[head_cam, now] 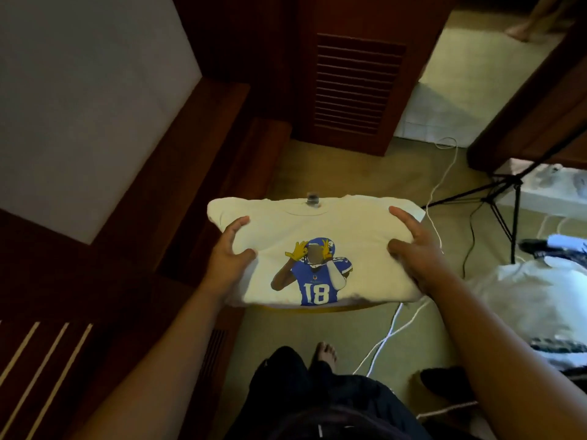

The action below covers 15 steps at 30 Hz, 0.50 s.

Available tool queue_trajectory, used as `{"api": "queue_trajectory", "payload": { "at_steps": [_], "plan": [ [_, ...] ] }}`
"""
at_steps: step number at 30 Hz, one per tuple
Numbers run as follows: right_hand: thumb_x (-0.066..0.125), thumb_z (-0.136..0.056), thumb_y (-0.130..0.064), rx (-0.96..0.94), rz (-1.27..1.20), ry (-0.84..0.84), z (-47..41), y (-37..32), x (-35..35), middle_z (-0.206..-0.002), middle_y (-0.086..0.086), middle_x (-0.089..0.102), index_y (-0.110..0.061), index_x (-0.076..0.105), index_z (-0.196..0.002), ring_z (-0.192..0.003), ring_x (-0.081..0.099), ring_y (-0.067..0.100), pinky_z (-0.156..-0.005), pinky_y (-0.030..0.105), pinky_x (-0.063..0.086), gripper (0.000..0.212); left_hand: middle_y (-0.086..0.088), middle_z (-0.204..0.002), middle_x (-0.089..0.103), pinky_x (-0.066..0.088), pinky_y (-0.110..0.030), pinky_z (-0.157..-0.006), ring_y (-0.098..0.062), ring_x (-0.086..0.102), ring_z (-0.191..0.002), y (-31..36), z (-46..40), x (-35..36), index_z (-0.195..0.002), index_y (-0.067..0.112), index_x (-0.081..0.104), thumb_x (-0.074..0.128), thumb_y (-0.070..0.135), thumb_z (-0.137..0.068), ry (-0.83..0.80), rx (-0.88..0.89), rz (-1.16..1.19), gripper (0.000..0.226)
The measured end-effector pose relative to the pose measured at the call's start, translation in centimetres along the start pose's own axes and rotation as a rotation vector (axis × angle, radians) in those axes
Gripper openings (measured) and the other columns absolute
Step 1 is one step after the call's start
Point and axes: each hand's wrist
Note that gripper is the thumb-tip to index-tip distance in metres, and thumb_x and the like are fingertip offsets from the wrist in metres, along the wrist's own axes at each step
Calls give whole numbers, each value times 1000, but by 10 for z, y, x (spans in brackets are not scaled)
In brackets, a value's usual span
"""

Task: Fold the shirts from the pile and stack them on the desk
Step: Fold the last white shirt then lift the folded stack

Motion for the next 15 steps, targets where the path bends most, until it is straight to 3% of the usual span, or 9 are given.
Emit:
{"api": "queue_trajectory", "payload": {
  "at_steps": [4, 9, 15],
  "plan": [
    [52, -87, 1, -27, 102, -75, -55, -37, 11, -103, -3, 54, -39, 47, -134, -78, 50, 5, -54, 15, 41, 62, -4, -133, 47, 51, -28, -78, -23, 51, -117, 19, -33, -3, -130, 35, 50, 51, -6, -90, 85, -39, 55, 57],
    [50, -86, 5, -81, 112, -216, -128, -71, 48, -131, -1, 46, -37, 46, -137, -91, 55, 12, -60, 20, 45, 66, -4, -126, 49, 50, -14, -57, -12, 56, -100, 36, -76, -15, -134, 28, 49, 47, -8, -91, 239, -63, 117, 56],
    [49, -88, 7, -104, 147, -320, -209, -128, 114, -119, 5, 55, -35, 48, -137, -49, 54, 6, -39, 19, 41, 65, 5, -116, 48, 49, -18, -58, -6, 55, -91, 48, -136, -48, -133, 34, 47, 49, -2, -95, 406, -105, 174, 53]
  ]
}}
Point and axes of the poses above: each hand's wrist, its own z-axis away from the middle knuckle, its own x-axis out of the palm, y = z × x
